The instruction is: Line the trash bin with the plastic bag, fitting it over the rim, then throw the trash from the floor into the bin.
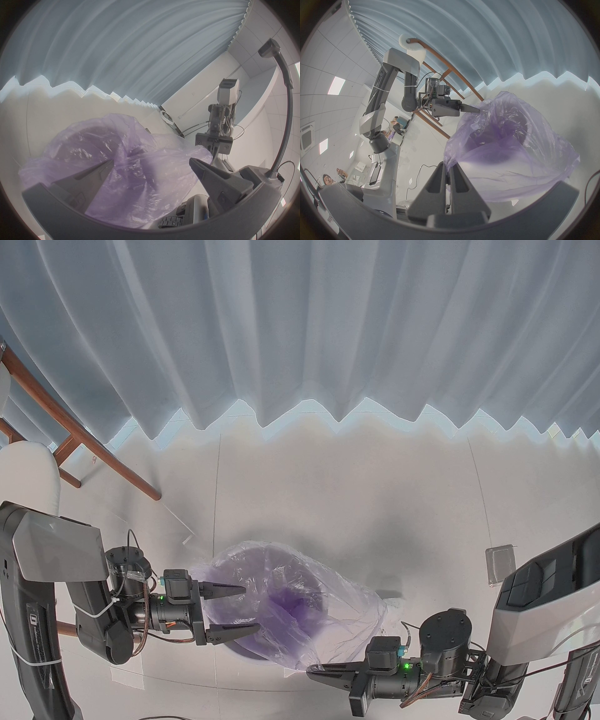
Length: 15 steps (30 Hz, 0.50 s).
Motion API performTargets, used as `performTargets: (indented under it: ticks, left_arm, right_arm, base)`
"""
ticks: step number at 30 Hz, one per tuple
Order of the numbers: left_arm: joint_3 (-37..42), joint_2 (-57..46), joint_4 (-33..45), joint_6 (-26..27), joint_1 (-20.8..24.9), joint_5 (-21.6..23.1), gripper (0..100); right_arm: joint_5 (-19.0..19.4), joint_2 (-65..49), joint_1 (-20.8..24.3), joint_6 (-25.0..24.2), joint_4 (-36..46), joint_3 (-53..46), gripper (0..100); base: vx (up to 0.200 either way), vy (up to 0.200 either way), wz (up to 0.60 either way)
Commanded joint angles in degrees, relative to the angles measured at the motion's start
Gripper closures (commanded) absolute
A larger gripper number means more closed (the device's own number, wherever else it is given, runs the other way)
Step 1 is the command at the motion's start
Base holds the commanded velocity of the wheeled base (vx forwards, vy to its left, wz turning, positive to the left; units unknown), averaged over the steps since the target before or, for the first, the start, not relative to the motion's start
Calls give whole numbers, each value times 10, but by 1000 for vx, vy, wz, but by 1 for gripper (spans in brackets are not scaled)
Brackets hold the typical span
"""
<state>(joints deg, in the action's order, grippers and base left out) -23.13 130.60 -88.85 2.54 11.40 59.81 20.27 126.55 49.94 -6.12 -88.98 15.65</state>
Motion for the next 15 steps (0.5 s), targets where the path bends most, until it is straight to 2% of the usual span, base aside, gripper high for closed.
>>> performTargets:
  ticks: [1,4,6,15]
  left_arm:
    - [19,2,1,12,7,0,0]
    - [43,4,1,47,8,14,0]
    - [47,2,1,50,8,25,0]
    - [-4,-61,2,11,-23,29,0]
  right_arm:
    - [0,3,0,0,-10,1,100]
    - [0,1,-1,0,-10,2,100]
    - [0,-2,-2,0,-10,1,100]
    - [0,-20,21,0,-10,3,100]
  base:
    - [0,0,0]
    - [0,0,0]
    - [0,0,0]
    - [0,0,0]
